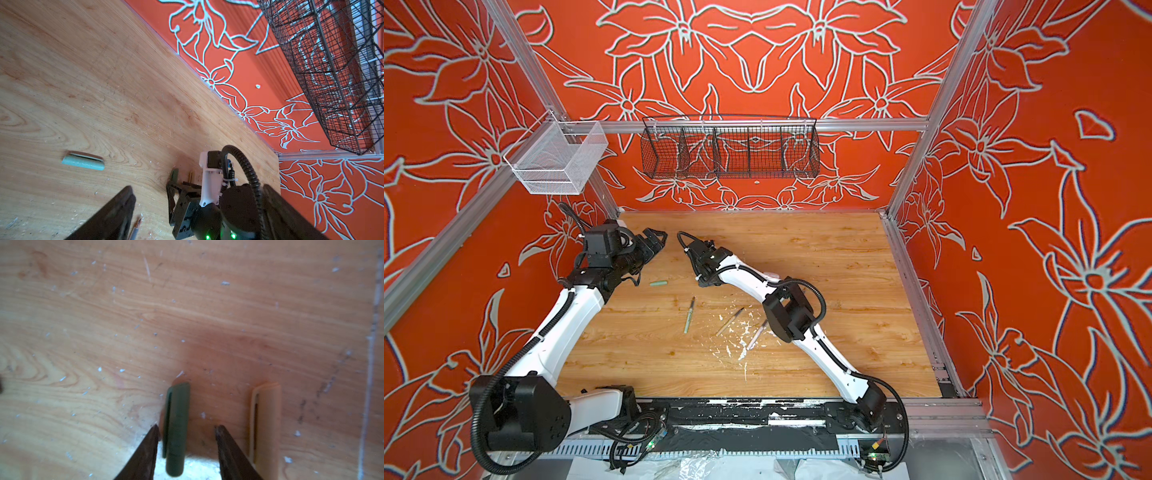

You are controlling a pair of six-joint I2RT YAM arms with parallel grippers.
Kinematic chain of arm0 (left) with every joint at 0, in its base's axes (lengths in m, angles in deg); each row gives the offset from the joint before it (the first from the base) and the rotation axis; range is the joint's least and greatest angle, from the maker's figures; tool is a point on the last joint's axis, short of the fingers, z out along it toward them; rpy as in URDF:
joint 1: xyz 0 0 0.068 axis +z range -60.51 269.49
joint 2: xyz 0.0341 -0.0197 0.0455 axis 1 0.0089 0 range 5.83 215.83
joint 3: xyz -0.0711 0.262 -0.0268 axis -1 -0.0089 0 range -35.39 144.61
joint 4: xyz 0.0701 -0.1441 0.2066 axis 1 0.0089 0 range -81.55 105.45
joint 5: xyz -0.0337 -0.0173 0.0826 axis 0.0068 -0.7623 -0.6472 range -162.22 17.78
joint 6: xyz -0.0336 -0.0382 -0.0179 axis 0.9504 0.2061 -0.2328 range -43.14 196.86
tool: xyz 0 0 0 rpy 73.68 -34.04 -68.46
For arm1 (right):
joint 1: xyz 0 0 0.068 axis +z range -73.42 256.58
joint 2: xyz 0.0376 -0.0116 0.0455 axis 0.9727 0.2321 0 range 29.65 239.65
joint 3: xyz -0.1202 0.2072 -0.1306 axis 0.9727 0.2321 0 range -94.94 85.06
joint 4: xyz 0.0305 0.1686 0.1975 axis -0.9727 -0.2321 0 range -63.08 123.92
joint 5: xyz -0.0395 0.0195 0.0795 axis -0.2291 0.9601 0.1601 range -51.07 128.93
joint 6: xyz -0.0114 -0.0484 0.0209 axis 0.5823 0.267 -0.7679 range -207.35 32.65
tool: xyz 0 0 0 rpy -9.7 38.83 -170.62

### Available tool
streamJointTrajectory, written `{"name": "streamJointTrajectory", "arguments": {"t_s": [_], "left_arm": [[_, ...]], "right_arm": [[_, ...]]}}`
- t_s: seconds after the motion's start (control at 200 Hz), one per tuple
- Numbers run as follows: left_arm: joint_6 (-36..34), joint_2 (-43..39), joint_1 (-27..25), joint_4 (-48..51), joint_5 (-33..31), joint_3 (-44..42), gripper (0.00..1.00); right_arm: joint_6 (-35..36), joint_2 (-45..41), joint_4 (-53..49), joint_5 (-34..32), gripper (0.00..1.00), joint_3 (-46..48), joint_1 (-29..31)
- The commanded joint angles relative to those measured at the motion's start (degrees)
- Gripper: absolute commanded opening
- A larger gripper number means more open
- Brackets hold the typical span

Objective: Insert the pens into the pen caps

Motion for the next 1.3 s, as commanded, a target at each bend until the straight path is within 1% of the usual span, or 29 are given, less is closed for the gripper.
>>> {"name": "streamJointTrajectory", "arguments": {"t_s": [0.0, 0.125, 0.26, 0.355, 0.455, 0.661, 0.836, 0.966, 1.156, 1.296], "left_arm": [[0.7, 0.7, 0.4, -0.8, 0.6, -0.2, 0.92], [0.7, 0.7, 0.5, -0.9, 0.8, -0.2, 0.92], [0.9, 0.9, 0.7, -0.9, 0.9, -0.2, 0.92], [0.9, 1.0, 0.8, -0.9, 1.1, -0.2, 0.92], [0.9, 1.1, 0.8, -0.9, 1.3, -0.2, 0.92], [1.0, 1.2, 0.9, -1.0, 1.6, -0.1, 0.92], [1.0, 1.4, 1.0, -1.3, 1.9, -0.1, 0.92], [1.3, 2.2, 1.5, -1.1, 2.8, 0.1, 0.92], [1.3, 2.6, 1.6, -1.3, 3.5, 0.3, 0.92], [1.3, 2.6, 1.5, -1.2, 3.5, 0.2, 0.92]], "right_arm": [[1.5, -1.1, -0.7, 4.8, 0.44, -1.2, -0.3], [0.4, -1.4, -0.3, 5.8, 0.42, -1.2, -0.6], [-1.8, -1.4, 0.3, 4.7, 0.37, -0.6, -0.7], [-2.9, -1.3, 0.9, 4.0, 0.31, -0.3, -0.9], [-3.6, -1.3, 1.1, 3.3, 0.29, -0.1, -1.0], [-3.8, -2.0, 1.6, 3.8, 0.30, 0.3, -1.5], [-4.7, -5.2, 5.9, 6.4, 0.28, 5.5, -2.5], [-4.8, -4.9, 5.1, 5.8, 0.27, 5.4, -3.1], [-4.9, -3.6, 4.9, 7.0, 0.27, 4.4, -3.1], [-4.7, -3.2, 4.4, 6.4, 0.22, 3.8, -3.1]]}}
